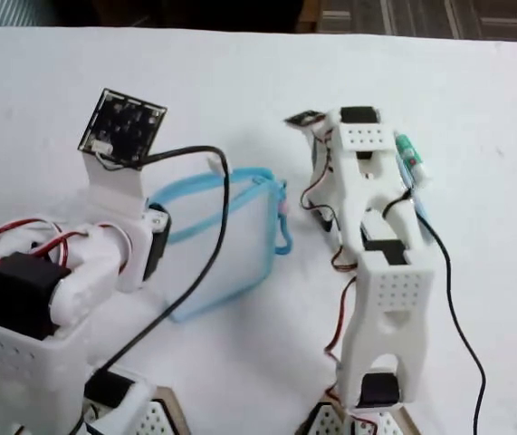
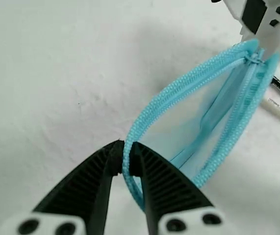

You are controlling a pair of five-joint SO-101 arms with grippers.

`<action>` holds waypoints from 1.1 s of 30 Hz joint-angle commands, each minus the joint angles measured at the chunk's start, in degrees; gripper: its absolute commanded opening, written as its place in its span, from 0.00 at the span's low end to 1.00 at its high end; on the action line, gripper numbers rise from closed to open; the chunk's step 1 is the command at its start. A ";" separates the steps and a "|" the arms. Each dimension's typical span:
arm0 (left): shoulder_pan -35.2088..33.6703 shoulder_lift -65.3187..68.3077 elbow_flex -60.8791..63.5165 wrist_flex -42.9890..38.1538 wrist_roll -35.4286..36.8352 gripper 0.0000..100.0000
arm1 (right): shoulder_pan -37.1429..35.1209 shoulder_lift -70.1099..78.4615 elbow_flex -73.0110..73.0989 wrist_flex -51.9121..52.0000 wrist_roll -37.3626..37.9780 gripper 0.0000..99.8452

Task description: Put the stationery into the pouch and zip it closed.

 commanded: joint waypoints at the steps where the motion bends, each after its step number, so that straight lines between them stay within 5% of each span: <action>1: -0.26 0.00 2.51 0.09 -0.26 0.02 | 1.45 -5.58 -0.35 0.22 0.62 0.31; 17: -0.26 0.00 2.51 0.09 -0.26 0.02 | 4.00 10.42 -11.96 -6.55 6.07 0.30; 24: -0.18 0.00 1.19 0.18 -0.26 0.02 | 4.09 16.92 -19.16 -4.26 6.51 0.12; 33: -0.18 0.18 0.31 0.44 -0.18 0.02 | 3.12 17.54 -20.48 -3.12 6.51 0.03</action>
